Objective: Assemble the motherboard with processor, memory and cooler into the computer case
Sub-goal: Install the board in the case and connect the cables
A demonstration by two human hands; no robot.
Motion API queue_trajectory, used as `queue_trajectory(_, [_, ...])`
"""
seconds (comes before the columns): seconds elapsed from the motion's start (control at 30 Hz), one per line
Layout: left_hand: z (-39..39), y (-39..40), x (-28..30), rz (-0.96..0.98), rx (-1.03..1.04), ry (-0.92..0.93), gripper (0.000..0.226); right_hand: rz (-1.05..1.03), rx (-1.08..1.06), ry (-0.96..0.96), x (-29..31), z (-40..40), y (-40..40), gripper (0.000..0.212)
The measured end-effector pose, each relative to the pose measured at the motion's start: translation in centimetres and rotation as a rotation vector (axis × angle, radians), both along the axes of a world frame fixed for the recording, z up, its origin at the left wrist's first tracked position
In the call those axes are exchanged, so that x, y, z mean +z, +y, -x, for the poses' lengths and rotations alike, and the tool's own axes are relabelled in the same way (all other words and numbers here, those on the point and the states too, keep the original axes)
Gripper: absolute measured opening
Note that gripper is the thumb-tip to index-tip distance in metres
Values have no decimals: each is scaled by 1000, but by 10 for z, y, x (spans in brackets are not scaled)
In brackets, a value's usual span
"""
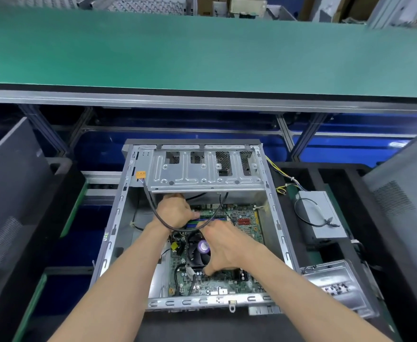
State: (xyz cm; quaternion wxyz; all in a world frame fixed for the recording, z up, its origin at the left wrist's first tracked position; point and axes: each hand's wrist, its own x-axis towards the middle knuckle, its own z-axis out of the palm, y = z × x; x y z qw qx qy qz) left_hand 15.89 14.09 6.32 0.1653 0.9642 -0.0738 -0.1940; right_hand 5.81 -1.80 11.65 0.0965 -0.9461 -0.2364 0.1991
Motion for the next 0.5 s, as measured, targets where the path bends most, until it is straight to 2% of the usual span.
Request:
queue_trajectory(0.33, [-1,2,-2,28,-23,14,44,14,11,-32,-2,-3,2,65])
queue_trajectory(0.5, [-2,9,-5,182,2,70,36,24,22,-48,-3,-4,1,65])
